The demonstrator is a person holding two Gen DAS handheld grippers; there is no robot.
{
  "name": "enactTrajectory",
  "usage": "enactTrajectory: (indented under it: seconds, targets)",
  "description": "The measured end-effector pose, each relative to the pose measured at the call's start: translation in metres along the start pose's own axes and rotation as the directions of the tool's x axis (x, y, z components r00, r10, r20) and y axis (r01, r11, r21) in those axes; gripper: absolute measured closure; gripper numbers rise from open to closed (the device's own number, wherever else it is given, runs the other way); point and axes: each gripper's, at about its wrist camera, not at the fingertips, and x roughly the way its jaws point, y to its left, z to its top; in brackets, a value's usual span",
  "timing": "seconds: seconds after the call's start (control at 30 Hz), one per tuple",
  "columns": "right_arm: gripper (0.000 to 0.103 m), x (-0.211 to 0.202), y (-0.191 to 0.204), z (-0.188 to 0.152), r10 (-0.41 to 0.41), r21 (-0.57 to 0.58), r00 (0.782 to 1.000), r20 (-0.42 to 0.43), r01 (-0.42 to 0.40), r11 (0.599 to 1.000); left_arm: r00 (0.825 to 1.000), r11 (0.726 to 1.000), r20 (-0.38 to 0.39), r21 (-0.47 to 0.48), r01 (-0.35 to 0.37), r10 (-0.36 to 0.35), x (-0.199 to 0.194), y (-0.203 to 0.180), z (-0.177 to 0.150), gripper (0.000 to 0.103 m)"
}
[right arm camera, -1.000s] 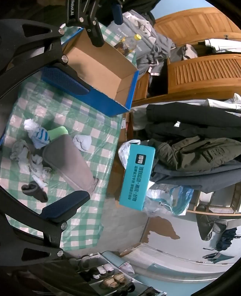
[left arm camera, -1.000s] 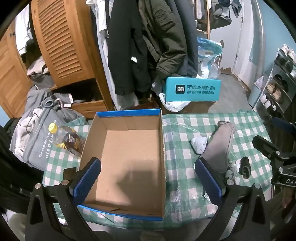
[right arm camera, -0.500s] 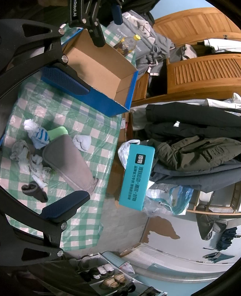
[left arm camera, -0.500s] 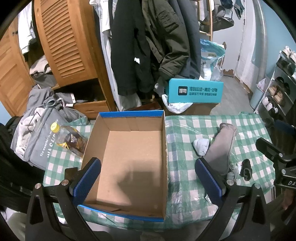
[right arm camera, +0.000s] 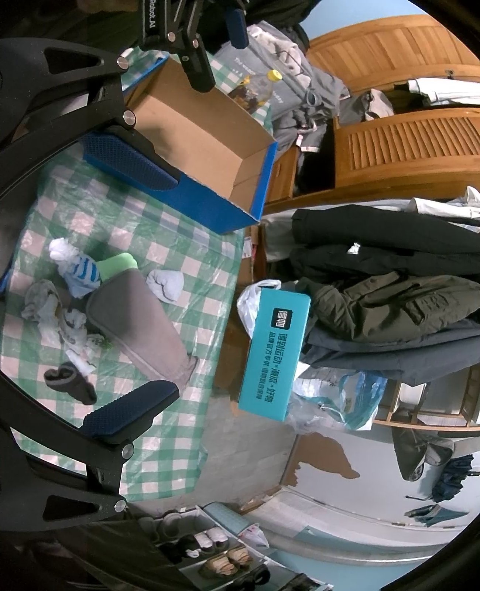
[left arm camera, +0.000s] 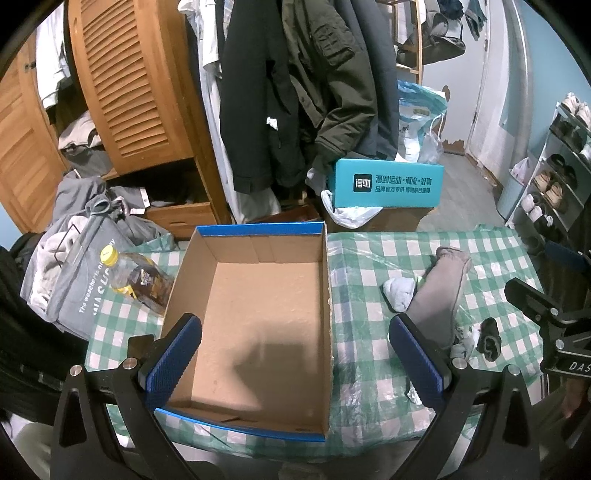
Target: Organize soft objects
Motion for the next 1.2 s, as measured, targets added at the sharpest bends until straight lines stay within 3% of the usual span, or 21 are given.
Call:
enactTrajectory:
  seconds: [1.2]
  targets:
    - [0.002, 0.001, -0.0004, -0.0023, 0.0, 0.001, 1.0, -0.001, 0.0, 1.0, 1.0, 1.0, 0.0, 0.001, -0.001, 0.001, -0.0003, -0.0003, -0.0006, 0.001]
